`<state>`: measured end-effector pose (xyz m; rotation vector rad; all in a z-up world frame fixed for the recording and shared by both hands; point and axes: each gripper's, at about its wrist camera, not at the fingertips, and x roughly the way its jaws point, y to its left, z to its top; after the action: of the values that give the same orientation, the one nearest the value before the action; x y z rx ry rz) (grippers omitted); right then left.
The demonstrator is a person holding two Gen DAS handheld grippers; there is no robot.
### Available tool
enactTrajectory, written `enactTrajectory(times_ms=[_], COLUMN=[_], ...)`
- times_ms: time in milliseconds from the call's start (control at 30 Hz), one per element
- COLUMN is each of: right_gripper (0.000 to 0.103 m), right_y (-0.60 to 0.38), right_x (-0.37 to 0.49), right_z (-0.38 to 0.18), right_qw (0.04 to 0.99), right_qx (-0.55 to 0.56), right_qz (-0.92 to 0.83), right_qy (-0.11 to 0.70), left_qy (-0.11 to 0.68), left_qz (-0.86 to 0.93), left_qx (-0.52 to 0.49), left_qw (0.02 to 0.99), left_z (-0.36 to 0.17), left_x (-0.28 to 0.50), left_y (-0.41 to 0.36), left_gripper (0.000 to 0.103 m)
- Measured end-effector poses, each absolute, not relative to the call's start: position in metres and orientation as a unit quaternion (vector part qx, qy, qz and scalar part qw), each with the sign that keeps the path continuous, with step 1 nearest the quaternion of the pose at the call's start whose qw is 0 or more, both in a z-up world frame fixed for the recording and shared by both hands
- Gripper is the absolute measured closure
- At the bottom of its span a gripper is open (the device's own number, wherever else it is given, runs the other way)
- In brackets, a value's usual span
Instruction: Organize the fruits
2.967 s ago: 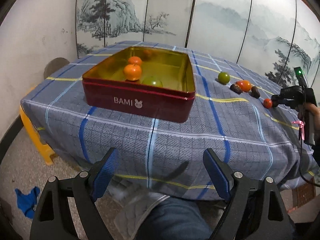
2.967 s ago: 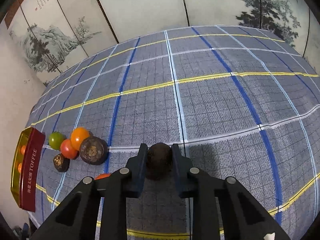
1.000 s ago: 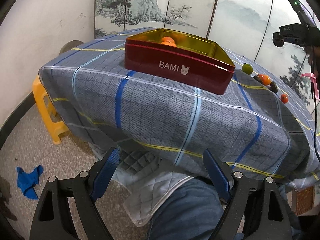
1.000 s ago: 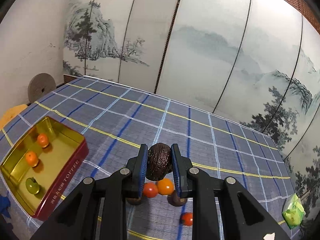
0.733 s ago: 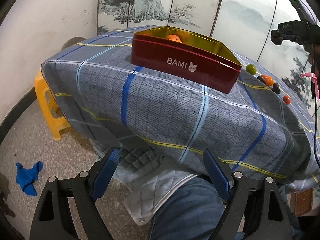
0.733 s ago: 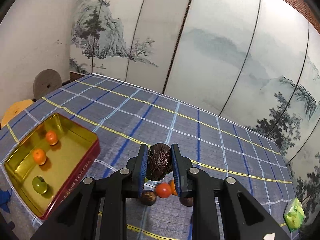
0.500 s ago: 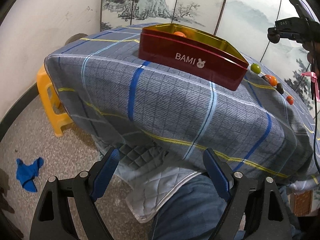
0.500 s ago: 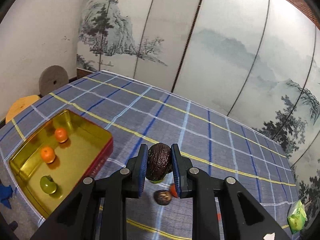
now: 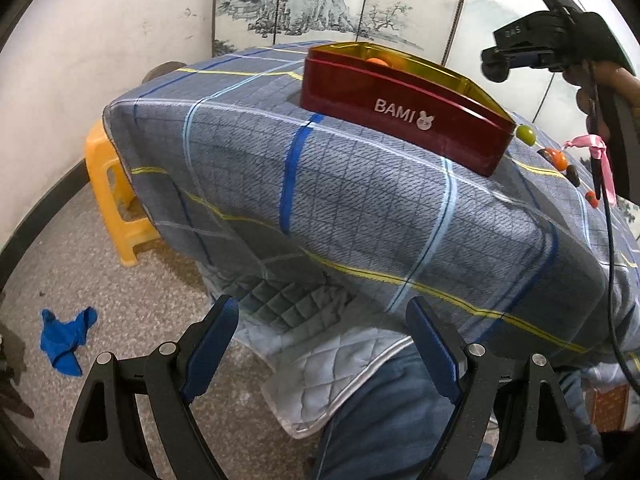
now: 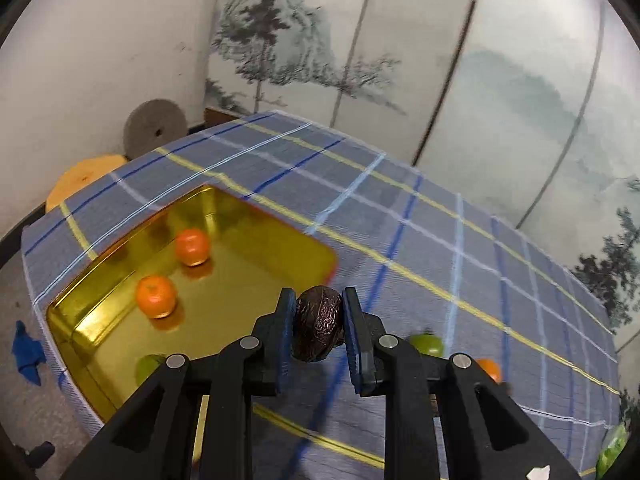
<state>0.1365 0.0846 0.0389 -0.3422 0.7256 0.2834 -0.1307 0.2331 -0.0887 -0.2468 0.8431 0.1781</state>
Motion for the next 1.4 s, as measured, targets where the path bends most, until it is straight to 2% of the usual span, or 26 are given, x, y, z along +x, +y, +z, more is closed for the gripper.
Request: enactTrajectory(times_ms=[167, 500, 867, 933, 1000, 1167, 1233, 1300, 1400], right_gripper=[0.082, 0.082, 0.079, 0.071, 0.034, 0.032, 0.029, 0.020, 0.019], right_y=[0.110, 0.153, 0.185, 0.186, 0.184, 0.145, 0.117, 0.081, 0.006], right_x=[0.130, 0.118, 0.129, 0.129, 0.129, 0.118, 0.114, 0.108, 0.107], right_z=[0.026, 0.012, -0.026, -0.027, -0.025, 0.010, 0.024, 0.034, 0.033], right_qw=[0.898, 0.839, 0.806, 0.804, 0.804, 0.827, 0.839, 0.859, 0.896], right_qx=[-0.165, -0.091, -0.110, -0.110, -0.105, -0.041, -0.009, 0.004, 0.007], right_qz=[0.179, 0.322, 0.316, 0.314, 0.317, 0.338, 0.337, 0.315, 0.241], right_qy=[0.366, 0.429, 0.489, 0.493, 0.493, 0.447, 0.427, 0.403, 0.374], left_qy=[0.413, 0.414, 0.412, 0.412, 0.410, 0.409, 0.404, 0.399, 0.391], left_qz=[0.094, 0.091, 0.102, 0.102, 0.100, 0.092, 0.086, 0.078, 0.053], left_qx=[-0.122, -0.119, -0.120, -0.119, -0.114, -0.103, -0.092, -0.080, -0.061], left_qw=[0.897, 0.898, 0.897, 0.898, 0.900, 0.902, 0.906, 0.910, 0.917], left_z=[-0.092, -0.091, -0.088, -0.087, -0.085, -0.083, -0.078, -0.074, -0.064], left_x=[-0.132, -0.134, -0.138, -0.138, -0.138, -0.134, -0.132, -0.130, -0.122], left_y=[0.237, 0.236, 0.243, 0.241, 0.239, 0.230, 0.225, 0.220, 0.207], left_gripper=[0.017, 0.017, 0.017, 0.017, 0.017, 0.017, 0.017, 0.017, 0.017])
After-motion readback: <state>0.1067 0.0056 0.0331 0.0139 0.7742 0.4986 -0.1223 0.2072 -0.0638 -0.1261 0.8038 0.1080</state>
